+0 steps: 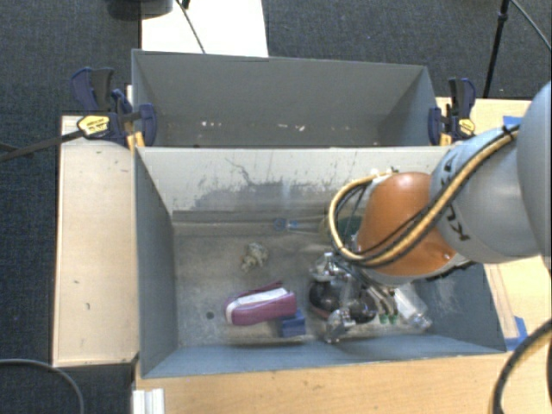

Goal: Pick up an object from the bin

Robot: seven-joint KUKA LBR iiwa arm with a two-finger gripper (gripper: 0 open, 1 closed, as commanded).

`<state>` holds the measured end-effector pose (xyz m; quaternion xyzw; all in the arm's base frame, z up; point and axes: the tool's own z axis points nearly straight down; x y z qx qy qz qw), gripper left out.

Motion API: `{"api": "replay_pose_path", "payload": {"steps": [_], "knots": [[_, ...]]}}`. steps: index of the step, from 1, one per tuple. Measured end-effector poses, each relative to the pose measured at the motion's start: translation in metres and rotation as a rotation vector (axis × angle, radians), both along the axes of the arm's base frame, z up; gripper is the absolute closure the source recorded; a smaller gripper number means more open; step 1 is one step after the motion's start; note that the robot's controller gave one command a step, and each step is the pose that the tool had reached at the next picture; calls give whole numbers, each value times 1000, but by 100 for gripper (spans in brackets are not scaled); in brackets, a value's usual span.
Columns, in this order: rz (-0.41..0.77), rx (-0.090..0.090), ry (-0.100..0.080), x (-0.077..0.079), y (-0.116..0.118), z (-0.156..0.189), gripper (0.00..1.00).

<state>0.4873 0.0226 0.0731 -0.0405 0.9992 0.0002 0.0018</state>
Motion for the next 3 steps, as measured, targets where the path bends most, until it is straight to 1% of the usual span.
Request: {"api": "replay_pose_path", "payload": {"steps": [1,2,3], "knots": [[0,0,-4,1,0,4,100],[327,-2,-4,17,-2,121,100],[612,-2,-6,2,61,248,100]]}}
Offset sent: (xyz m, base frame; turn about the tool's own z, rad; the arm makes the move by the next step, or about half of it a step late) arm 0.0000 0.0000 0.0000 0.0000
